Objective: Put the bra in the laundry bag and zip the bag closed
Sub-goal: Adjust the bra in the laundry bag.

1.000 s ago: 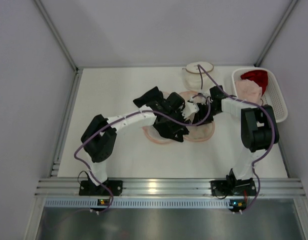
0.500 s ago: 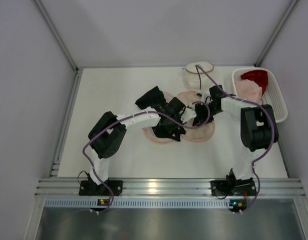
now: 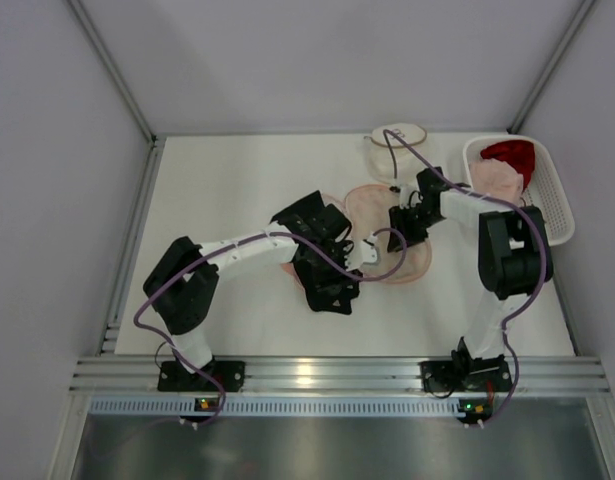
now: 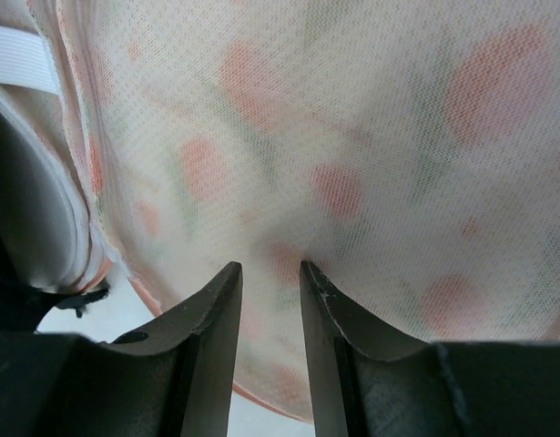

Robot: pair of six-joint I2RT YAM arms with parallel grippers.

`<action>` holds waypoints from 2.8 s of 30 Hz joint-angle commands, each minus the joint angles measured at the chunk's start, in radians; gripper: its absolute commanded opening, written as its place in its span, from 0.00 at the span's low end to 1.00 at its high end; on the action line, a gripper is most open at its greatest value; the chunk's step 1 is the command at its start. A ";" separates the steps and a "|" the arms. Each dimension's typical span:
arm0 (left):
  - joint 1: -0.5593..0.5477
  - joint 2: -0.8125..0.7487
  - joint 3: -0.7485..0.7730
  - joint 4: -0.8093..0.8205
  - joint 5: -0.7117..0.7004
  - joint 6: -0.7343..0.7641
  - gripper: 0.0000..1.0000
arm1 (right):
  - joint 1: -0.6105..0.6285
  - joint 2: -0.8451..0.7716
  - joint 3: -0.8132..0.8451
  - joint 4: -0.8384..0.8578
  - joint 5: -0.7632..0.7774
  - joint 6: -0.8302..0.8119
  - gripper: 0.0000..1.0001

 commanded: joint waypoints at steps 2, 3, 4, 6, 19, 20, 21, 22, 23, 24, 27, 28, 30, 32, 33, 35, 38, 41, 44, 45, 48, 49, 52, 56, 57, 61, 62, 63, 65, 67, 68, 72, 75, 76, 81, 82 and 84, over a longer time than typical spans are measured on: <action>-0.001 -0.036 0.038 -0.049 0.070 0.027 0.61 | 0.015 0.027 0.027 -0.052 0.072 -0.116 0.34; 0.002 -0.050 0.049 -0.049 0.073 -0.010 0.63 | 0.017 0.013 0.034 -0.054 0.046 -0.119 0.33; 0.021 -0.069 0.064 -0.046 0.097 -0.034 0.63 | 0.014 0.005 0.053 -0.052 0.027 -0.118 0.34; 0.068 -0.107 0.110 -0.037 0.152 -0.135 0.64 | 0.014 -0.013 0.086 -0.054 -0.058 -0.104 0.35; 0.555 0.075 0.321 0.013 0.149 -0.234 0.68 | 0.084 0.123 0.360 0.112 -0.154 0.077 0.37; 0.556 0.116 0.354 0.013 0.140 -0.225 0.68 | 0.092 0.152 0.368 0.126 -0.136 0.077 0.37; 0.561 0.140 0.371 0.011 0.136 -0.220 0.67 | 0.107 0.169 0.379 0.143 -0.131 0.077 0.37; 0.564 0.160 0.387 0.013 0.133 -0.220 0.67 | 0.113 0.187 0.406 0.144 -0.128 0.081 0.37; 0.567 0.202 0.424 0.011 0.120 -0.228 0.66 | 0.120 0.227 0.420 0.147 -0.117 0.106 0.37; 0.575 0.224 0.441 0.013 0.116 -0.232 0.65 | 0.135 0.246 0.434 0.149 -0.105 0.109 0.37; 0.595 0.292 0.503 0.013 0.111 -0.245 0.65 | 0.167 0.304 0.463 0.152 -0.074 0.108 0.38; 0.599 0.315 0.521 0.013 0.114 -0.246 0.65 | 0.176 0.313 0.466 0.155 -0.070 0.108 0.38; 0.607 0.332 0.532 0.013 0.132 -0.237 0.65 | 0.199 0.336 0.463 0.155 -0.071 0.103 0.38; 0.608 0.336 0.523 0.013 0.158 -0.216 0.65 | 0.213 0.349 0.451 0.155 -0.076 0.097 0.38; 0.608 0.333 0.514 0.013 0.169 -0.208 0.65 | 0.228 0.350 0.437 0.155 -0.080 0.092 0.38; 0.610 0.321 0.475 0.013 0.169 -0.193 0.65 | 0.242 0.346 0.422 0.164 -0.091 0.092 0.37; 0.610 0.298 0.414 0.011 0.165 -0.180 0.63 | 0.264 0.346 0.396 0.173 -0.105 0.097 0.37; 0.616 0.264 0.346 0.011 0.186 -0.180 0.61 | 0.268 0.338 0.374 0.187 -0.115 0.114 0.38; 0.627 0.230 0.291 0.011 0.185 -0.185 0.61 | 0.268 0.324 0.359 0.193 -0.129 0.117 0.37; 0.630 0.223 0.280 0.011 0.177 -0.188 0.61 | 0.268 0.320 0.353 0.195 -0.135 0.117 0.38; 0.639 0.191 0.242 0.011 0.134 -0.205 0.61 | 0.271 0.307 0.334 0.207 -0.154 0.118 0.37; 0.642 0.177 0.228 0.013 0.131 -0.209 0.61 | 0.271 0.304 0.330 0.207 -0.160 0.120 0.37; 0.662 0.152 0.205 0.013 0.134 -0.225 0.61 | 0.273 0.297 0.321 0.218 -0.168 0.121 0.37; 0.685 0.117 0.179 0.013 0.146 -0.232 0.62 | 0.273 0.293 0.317 0.213 -0.175 0.117 0.37; 0.687 0.109 0.167 0.011 0.149 -0.231 0.62 | 0.273 0.295 0.319 0.212 -0.178 0.117 0.37; 0.687 0.109 0.139 0.013 0.151 -0.223 0.62 | 0.275 0.290 0.316 0.209 -0.185 0.115 0.37; 0.687 0.114 0.138 0.013 0.148 -0.223 0.62 | 0.278 0.289 0.316 0.210 -0.185 0.114 0.37; 0.687 0.123 0.135 0.013 0.149 -0.222 0.62 | 0.276 0.287 0.313 0.212 -0.186 0.114 0.37; 0.688 0.134 0.135 0.011 0.152 -0.225 0.61 | 0.276 0.284 0.311 0.209 -0.188 0.114 0.37; 0.687 0.144 0.142 0.011 0.159 -0.231 0.59 | 0.276 0.283 0.308 0.212 -0.191 0.114 0.37; 0.687 0.148 0.145 0.011 0.165 -0.232 0.55 | 0.278 0.281 0.307 0.213 -0.195 0.114 0.37; 0.687 0.151 0.173 0.013 0.194 -0.243 0.24 | 0.278 0.281 0.297 0.222 -0.203 0.117 0.36; 0.684 0.143 0.203 0.013 0.235 -0.258 0.07 | 0.278 0.284 0.294 0.226 -0.221 0.126 0.35; 0.684 0.141 0.213 0.013 0.247 -0.262 0.02 | 0.276 0.286 0.296 0.229 -0.227 0.127 0.35; 0.670 0.146 0.260 0.013 0.258 -0.282 0.00 | 0.276 0.290 0.294 0.233 -0.244 0.135 0.34; 0.668 0.146 0.260 0.011 0.249 -0.286 0.07 | 0.278 0.290 0.294 0.233 -0.247 0.135 0.33; 0.670 0.141 0.245 0.011 0.226 -0.292 0.27 | 0.276 0.287 0.290 0.233 -0.247 0.131 0.34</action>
